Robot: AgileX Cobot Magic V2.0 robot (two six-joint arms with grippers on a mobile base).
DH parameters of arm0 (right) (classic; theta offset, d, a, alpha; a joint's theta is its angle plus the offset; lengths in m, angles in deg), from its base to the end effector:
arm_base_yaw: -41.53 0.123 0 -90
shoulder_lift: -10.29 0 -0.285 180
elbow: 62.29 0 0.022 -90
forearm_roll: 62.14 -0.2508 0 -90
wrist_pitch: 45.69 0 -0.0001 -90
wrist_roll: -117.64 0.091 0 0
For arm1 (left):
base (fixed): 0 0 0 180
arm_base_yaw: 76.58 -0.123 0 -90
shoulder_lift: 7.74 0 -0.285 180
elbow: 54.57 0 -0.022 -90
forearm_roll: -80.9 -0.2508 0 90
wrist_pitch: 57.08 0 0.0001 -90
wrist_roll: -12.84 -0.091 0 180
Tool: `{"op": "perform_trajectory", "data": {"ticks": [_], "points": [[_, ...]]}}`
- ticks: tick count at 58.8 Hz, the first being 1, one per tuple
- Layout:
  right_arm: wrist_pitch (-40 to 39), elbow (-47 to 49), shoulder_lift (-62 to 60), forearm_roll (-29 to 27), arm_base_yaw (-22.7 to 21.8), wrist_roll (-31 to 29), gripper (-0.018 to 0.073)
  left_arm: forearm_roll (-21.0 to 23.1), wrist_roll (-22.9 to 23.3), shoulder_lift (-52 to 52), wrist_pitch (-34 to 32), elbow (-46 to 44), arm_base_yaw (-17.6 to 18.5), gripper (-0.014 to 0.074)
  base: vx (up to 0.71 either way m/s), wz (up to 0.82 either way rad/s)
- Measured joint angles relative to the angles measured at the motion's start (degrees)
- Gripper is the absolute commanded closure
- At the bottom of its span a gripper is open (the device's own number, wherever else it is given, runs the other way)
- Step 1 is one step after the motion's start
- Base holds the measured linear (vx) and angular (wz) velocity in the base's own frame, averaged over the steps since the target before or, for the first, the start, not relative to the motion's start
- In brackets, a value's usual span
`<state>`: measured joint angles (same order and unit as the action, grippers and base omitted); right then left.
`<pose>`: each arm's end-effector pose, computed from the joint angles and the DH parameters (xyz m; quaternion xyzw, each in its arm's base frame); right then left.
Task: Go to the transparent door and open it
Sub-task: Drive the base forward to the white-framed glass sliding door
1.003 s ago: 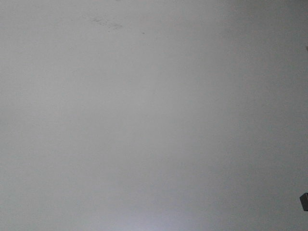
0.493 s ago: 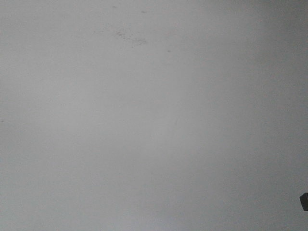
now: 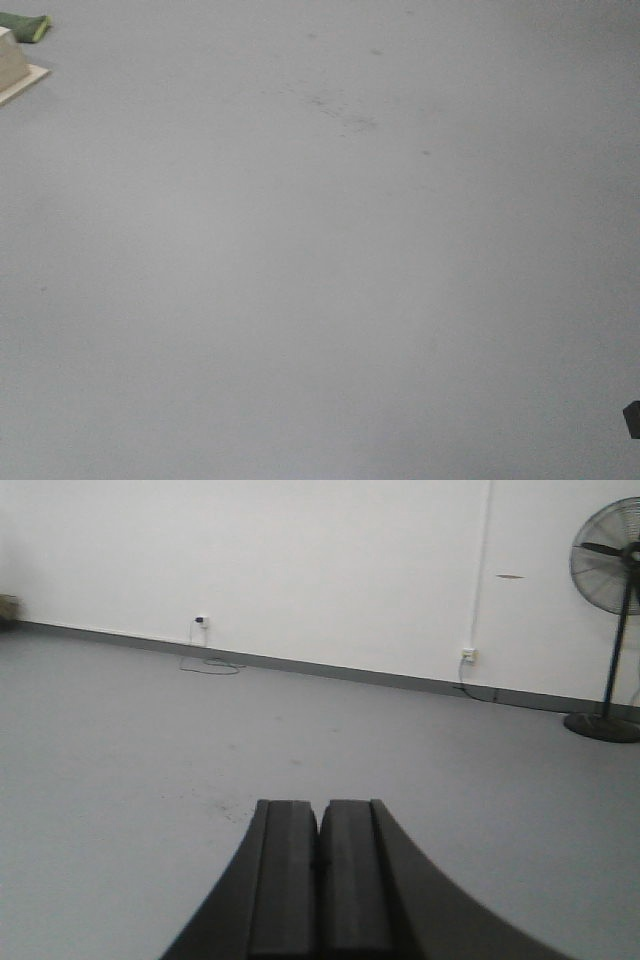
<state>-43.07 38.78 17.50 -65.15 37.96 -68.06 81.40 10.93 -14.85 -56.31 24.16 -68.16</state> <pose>0.0569 -0.0033 0.1995 0.0045 0.6994 -0.0382 0.7137 0.0560 -0.0083 0.2037 0.0588 0.6834 -0.0445 0.7263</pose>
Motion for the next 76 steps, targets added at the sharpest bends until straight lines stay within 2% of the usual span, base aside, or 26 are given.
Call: {"op": "perform_trajectory", "data": {"ticks": [40,76], "points": [[0.0,0.0,0.0,0.0,0.0,0.0,0.0567,0.0,0.0,0.0,0.0,0.0,0.0,0.0603,0.67,0.57],[0.0,0.0,0.0,0.0,0.0,0.0,0.0567,0.0,0.0,0.0,0.0,0.0,0.0,0.0603,0.65,0.37]]}}
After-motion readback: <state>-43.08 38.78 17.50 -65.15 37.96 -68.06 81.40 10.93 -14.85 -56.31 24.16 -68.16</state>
